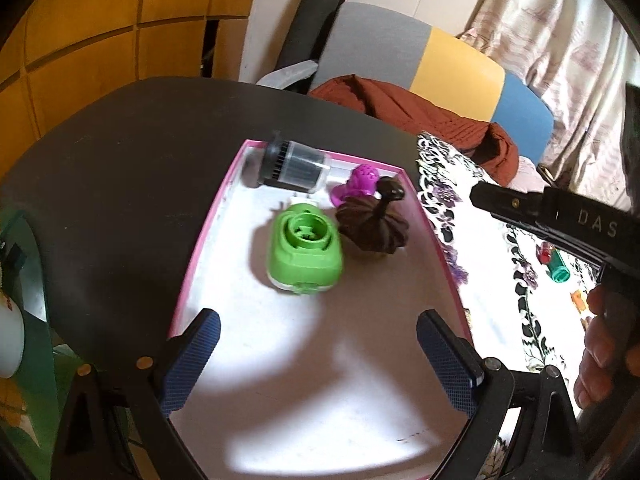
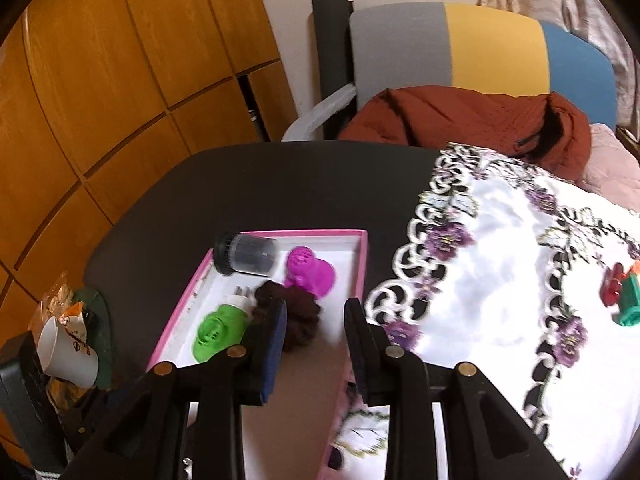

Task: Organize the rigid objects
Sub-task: 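Move the right tool back over the cloth toward the teal plunger stamp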

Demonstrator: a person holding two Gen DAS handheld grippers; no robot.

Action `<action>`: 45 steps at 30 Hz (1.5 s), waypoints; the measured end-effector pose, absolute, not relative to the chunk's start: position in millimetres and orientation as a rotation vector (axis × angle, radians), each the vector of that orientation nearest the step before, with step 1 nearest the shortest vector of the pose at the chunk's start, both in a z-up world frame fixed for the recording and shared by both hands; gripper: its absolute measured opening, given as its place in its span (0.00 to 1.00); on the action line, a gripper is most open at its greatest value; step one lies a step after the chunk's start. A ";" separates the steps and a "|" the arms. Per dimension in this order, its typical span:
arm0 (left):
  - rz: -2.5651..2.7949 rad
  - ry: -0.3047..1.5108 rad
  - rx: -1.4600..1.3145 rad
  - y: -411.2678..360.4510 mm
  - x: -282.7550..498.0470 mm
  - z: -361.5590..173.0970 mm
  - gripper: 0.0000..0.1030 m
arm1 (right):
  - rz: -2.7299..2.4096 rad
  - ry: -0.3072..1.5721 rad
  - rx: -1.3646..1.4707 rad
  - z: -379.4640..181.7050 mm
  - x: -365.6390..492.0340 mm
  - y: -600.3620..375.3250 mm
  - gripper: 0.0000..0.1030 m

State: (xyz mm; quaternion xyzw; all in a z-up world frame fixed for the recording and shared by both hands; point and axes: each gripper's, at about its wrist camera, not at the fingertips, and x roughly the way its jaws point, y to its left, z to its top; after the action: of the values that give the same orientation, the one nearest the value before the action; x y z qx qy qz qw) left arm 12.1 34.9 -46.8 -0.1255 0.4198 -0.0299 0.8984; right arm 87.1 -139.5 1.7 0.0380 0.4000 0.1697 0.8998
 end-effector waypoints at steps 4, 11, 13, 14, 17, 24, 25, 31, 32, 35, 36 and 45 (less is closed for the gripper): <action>-0.086 0.864 -0.249 25.6 9.3 -44.4 0.96 | 0.310 0.843 0.089 -2.4 81.9 -159.7 0.29; -0.154 0.850 -0.220 2.1 5.5 -37.8 0.96 | 0.218 0.883 0.091 -13.3 73.8 -204.9 0.29; -0.178 0.846 -0.206 -7.6 4.2 -35.3 0.97 | 0.192 0.890 0.100 -15.1 70.9 -219.1 0.29; -0.184 0.846 -0.200 -10.6 4.1 -34.4 0.97 | 0.175 0.894 0.107 -16.4 69.7 -228.3 0.29; -0.221 0.848 -0.182 -23.7 3.4 -32.5 0.98 | 0.139 0.908 0.116 -19.6 68.3 -247.6 0.29; -0.292 0.865 -0.144 -56.1 4.5 -26.8 0.99 | 0.073 0.946 0.135 -31.4 67.2 -284.2 0.29; -0.300 0.864 -0.137 -61.1 4.4 -25.6 0.99 | 0.064 0.952 0.142 -33.2 67.3 -288.8 0.29; -0.354 0.866 -0.083 -88.6 2.1 -21.6 1.00 | -0.046 0.980 0.123 -39.0 76.3 -331.5 0.29; -0.359 0.869 -0.078 -91.1 1.9 -21.8 1.00 | -0.077 0.980 0.121 -37.9 79.9 -342.6 0.29; -0.376 0.876 -0.062 -99.7 -1.3 -23.7 1.00 | -0.158 0.963 0.147 -31.7 92.8 -381.3 0.29; -0.381 0.880 -0.057 -102.4 -1.8 -24.6 1.00 | -0.188 0.948 0.161 -28.6 97.7 -397.2 0.29; -0.399 0.911 -0.032 -123.9 5.2 -29.3 1.00 | -0.236 0.856 0.231 -27.3 131.7 -474.2 0.32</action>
State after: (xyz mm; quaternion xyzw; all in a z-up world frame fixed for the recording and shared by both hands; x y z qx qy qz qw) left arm 5.2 -123.9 -29.3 -0.0153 0.4371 -0.1915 0.8787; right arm 131.7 -474.2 -27.3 0.1116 0.4133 -0.1141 0.8965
